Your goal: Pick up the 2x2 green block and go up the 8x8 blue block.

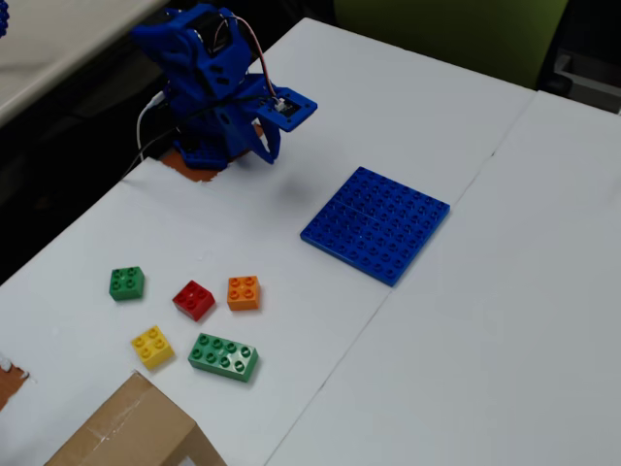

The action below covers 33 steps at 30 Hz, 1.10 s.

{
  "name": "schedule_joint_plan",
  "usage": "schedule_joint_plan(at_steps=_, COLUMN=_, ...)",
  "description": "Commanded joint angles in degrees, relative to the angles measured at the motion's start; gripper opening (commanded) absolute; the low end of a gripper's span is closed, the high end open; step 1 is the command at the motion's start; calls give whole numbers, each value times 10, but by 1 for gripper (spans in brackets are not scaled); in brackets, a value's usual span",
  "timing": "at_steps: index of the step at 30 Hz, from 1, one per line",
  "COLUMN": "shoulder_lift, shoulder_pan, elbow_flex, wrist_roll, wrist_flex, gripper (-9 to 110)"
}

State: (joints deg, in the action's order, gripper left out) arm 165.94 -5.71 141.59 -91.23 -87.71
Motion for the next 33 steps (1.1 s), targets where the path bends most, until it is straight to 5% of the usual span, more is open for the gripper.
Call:
schedule_joint_plan(at_steps=1, shoulder_lift=-121, shoulder_pan=12, elbow_flex=-197, wrist_roll=41, wrist_flex=-91, gripper=0)
schedule_joint_plan(at_steps=4, shoulder_lift=-147, shoulder_pan=-38, elbow_flex=-260, wrist_roll=7, wrist_flex=-139, gripper=1)
schedule_joint_plan(at_steps=13, shoulder_lift=-324, shoulder_pan=-390, elbow_flex=-308, wrist_roll=-372, wrist_flex=-149, gripper=18)
schedule_joint_plan(at_steps=18, shoulder_lift=-364, shoulder_pan=-452, elbow_flex=-308, wrist_roll=-301, wrist_flex=-11, gripper=28)
schedule_joint_plan(at_steps=33, shoulder_lift=-613, shoulder_pan=-648, elbow_flex=-438, wrist_roll=-451, wrist_flex=157, gripper=40)
